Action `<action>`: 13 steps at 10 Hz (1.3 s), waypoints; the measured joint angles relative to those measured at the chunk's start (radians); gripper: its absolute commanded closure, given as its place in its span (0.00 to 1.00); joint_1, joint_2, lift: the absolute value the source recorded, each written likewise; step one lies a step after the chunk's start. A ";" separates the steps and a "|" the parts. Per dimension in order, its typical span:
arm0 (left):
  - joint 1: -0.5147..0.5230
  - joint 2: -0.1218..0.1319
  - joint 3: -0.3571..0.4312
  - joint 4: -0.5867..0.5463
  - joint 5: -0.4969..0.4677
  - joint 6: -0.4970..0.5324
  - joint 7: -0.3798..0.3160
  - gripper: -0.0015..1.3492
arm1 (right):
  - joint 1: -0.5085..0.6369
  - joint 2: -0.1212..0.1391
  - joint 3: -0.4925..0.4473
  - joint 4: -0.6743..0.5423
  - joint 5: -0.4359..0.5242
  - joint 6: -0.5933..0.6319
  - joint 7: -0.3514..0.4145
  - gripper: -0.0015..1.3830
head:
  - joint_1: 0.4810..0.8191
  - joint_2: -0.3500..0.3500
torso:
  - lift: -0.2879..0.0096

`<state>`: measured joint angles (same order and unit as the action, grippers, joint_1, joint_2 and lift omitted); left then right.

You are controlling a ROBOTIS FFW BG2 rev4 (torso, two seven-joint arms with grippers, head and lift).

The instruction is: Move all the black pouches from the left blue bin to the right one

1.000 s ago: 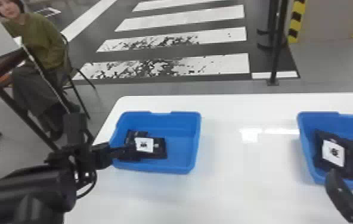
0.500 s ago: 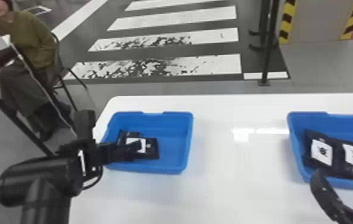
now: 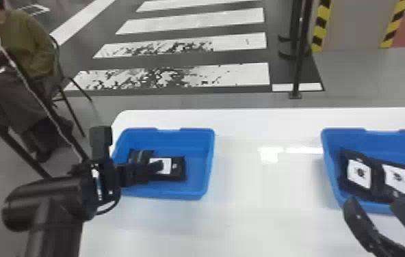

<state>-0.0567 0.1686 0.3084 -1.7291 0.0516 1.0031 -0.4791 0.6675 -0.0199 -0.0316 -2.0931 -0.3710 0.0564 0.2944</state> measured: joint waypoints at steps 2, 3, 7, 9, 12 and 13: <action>0.009 0.001 -0.018 0.001 -0.008 -0.035 -0.008 0.89 | 0.000 0.000 0.000 0.004 -0.011 0.007 0.000 0.10 | 0.63 0.79 | 0.50; 0.003 0.004 -0.027 0.000 -0.033 -0.029 -0.018 0.89 | 0.000 0.000 0.000 0.005 -0.016 0.010 0.001 0.10 | 0.63 0.79 | 0.50; 0.003 0.013 -0.032 -0.026 -0.051 -0.097 -0.055 0.89 | 0.002 0.000 0.001 0.011 -0.037 0.027 0.002 0.10 | 0.63 0.79 | 0.50; 0.015 0.019 -0.042 -0.054 -0.064 -0.101 -0.058 0.81 | 0.002 0.000 0.001 0.012 -0.041 0.035 0.005 0.10 | 0.63 0.79 | 0.50; 0.002 0.037 -0.068 -0.071 -0.151 -0.043 -0.064 0.23 | 0.000 0.000 0.003 0.016 -0.053 0.048 0.008 0.10 | 0.63 0.82 | 0.50; -0.009 0.046 -0.081 -0.071 -0.184 -0.017 -0.069 0.18 | 0.000 0.000 0.004 0.017 -0.057 0.053 0.008 0.10 | 0.63 0.82 | 0.50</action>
<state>-0.0661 0.2144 0.2278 -1.8002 -0.1322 0.9864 -0.5482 0.6676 -0.0199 -0.0271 -2.0758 -0.4281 0.1098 0.3023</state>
